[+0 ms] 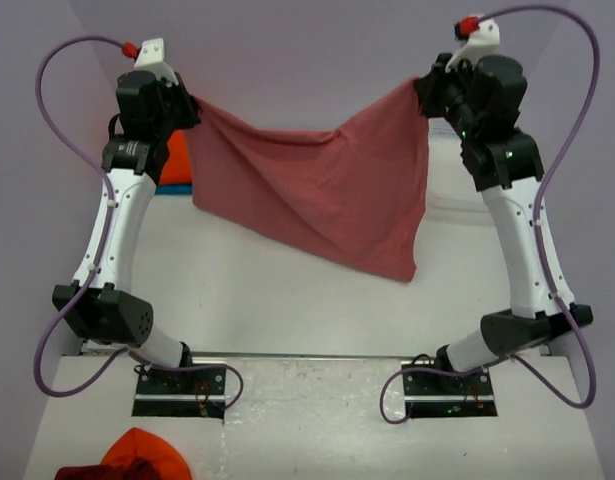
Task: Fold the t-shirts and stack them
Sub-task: Flatten out the tshirt
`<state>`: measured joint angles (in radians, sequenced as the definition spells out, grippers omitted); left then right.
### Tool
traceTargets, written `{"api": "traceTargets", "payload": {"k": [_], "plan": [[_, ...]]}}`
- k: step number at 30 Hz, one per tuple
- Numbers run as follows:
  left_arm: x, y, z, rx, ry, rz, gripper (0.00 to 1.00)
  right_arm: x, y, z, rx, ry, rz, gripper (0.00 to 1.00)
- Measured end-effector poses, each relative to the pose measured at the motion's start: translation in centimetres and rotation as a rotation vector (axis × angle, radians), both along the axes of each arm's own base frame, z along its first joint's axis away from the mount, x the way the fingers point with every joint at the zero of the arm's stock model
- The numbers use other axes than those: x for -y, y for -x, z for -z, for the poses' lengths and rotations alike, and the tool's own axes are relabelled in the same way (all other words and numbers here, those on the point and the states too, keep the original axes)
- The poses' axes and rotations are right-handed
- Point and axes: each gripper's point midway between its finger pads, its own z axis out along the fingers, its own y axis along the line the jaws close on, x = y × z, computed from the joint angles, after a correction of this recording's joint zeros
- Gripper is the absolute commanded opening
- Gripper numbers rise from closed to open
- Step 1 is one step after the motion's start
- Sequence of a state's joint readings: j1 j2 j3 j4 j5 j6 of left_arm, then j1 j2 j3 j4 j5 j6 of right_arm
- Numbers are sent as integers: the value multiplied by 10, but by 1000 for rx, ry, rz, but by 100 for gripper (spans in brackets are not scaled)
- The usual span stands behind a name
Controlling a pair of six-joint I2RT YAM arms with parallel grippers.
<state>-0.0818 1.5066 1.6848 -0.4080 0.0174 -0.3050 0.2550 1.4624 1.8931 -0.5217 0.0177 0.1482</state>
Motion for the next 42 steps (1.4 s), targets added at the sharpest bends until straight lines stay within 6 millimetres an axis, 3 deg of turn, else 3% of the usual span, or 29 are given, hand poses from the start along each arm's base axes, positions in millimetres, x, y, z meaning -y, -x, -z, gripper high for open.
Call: {"api": "traceTargets", "payload": {"k": [2,4,6,8,10,12,15,19,20,22,24,25,27,30,33,35,37,39,40,42], "plan": [[3,-18,-26,58,-16,19,0,2,-11,-41,79,20,15,0],[7,-27,-49,110,-22,43,0,6,-6,-85,167,27,23,0],[11,-23,-68,150,-17,68,0,11,10,-118,242,27,25,0],[14,-13,-85,190,-11,90,1,16,39,-141,301,24,21,0],[18,7,-101,235,-3,118,1,20,67,-152,336,22,7,0],[20,34,-114,285,2,143,1,22,117,-154,362,15,-35,0],[23,92,-138,388,8,189,3,24,183,-172,448,-13,-117,0],[24,165,-194,600,2,223,4,32,261,-207,615,-48,-202,0],[22,185,-220,684,-1,222,4,33,274,-216,656,-54,-217,0],[20,193,-244,753,-5,215,3,36,291,-234,730,-61,-229,0],[18,184,-268,806,-8,197,3,36,291,-252,784,-59,-224,0],[17,168,-274,812,-7,182,3,34,284,-261,807,-50,-217,0],[16,124,-273,794,-2,151,3,27,250,-273,832,-25,-190,0],[18,33,-245,705,0,128,2,9,165,-267,793,29,-148,0],[22,-76,-193,599,-2,110,3,-8,67,-238,716,84,-113,0],[21,-127,-141,514,-9,100,2,-16,-2,-196,616,128,-100,0],[15,-162,-83,410,-13,83,0,-18,-55,-149,512,159,-92,0],[6,-174,-44,332,-7,64,0,-12,-88,-112,426,180,-83,0],[3,-177,-37,320,1,61,0,-8,-97,-103,407,185,-76,0],[-5,-177,-46,340,22,56,0,1,-103,-99,398,190,-59,0]]}}
